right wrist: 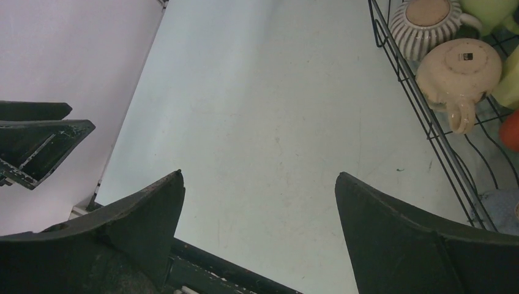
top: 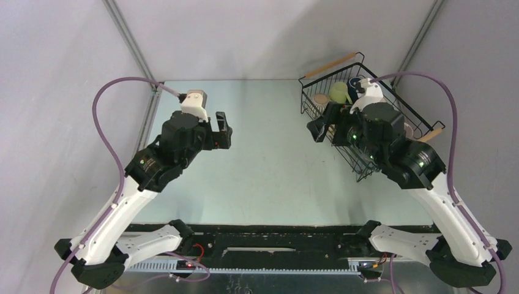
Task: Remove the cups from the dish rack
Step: Unload the cup from the dish rack.
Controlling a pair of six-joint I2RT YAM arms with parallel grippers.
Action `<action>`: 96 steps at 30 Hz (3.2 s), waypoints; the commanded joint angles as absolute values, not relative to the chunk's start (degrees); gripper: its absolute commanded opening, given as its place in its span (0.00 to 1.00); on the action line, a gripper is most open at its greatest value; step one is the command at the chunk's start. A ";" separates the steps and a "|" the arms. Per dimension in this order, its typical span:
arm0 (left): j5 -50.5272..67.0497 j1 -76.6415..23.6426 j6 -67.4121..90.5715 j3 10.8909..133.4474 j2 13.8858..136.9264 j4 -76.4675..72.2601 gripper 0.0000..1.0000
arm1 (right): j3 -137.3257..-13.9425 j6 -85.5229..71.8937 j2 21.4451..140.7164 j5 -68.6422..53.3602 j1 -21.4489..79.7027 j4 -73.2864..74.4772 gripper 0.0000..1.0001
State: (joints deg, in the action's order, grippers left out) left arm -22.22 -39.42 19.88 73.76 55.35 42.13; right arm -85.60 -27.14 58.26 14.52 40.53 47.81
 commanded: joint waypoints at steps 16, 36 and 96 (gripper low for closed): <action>-20.63 -39.25 15.59 72.22 51.97 42.63 1.00 | -91.58 -26.41 66.87 10.61 31.05 54.71 1.00; -15.10 -38.99 14.76 68.94 50.45 43.05 1.00 | -95.43 -26.40 83.99 7.52 10.35 52.05 1.00; -11.31 -38.98 15.67 65.31 52.22 44.93 1.00 | -74.73 -9.15 101.21 0.65 3.78 28.31 0.47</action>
State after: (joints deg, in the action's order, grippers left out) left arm -11.92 -39.20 16.01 66.98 51.88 46.02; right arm -76.03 -10.63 102.52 1.08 4.08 30.35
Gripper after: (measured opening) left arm 0.996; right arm 0.480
